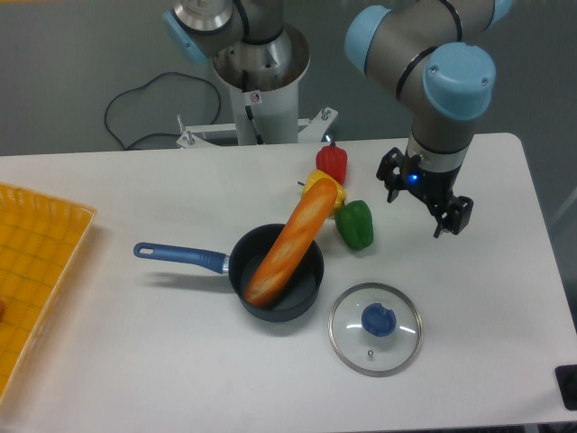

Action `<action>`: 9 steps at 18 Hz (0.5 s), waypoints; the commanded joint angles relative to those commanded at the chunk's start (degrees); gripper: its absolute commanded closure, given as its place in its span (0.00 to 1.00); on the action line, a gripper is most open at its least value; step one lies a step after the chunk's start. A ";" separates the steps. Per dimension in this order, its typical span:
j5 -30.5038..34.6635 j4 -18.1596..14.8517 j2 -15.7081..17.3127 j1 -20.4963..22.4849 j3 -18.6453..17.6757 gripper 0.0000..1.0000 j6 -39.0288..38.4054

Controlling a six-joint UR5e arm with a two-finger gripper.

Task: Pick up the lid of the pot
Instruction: 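Move the gripper toward the glass lid lying beside the saucepan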

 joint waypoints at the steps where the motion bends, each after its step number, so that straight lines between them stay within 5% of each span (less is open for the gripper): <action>1: 0.09 0.00 -0.09 0.00 -0.09 0.00 0.00; 9: -0.17 0.35 2.19 -0.35 -4.47 0.00 -0.17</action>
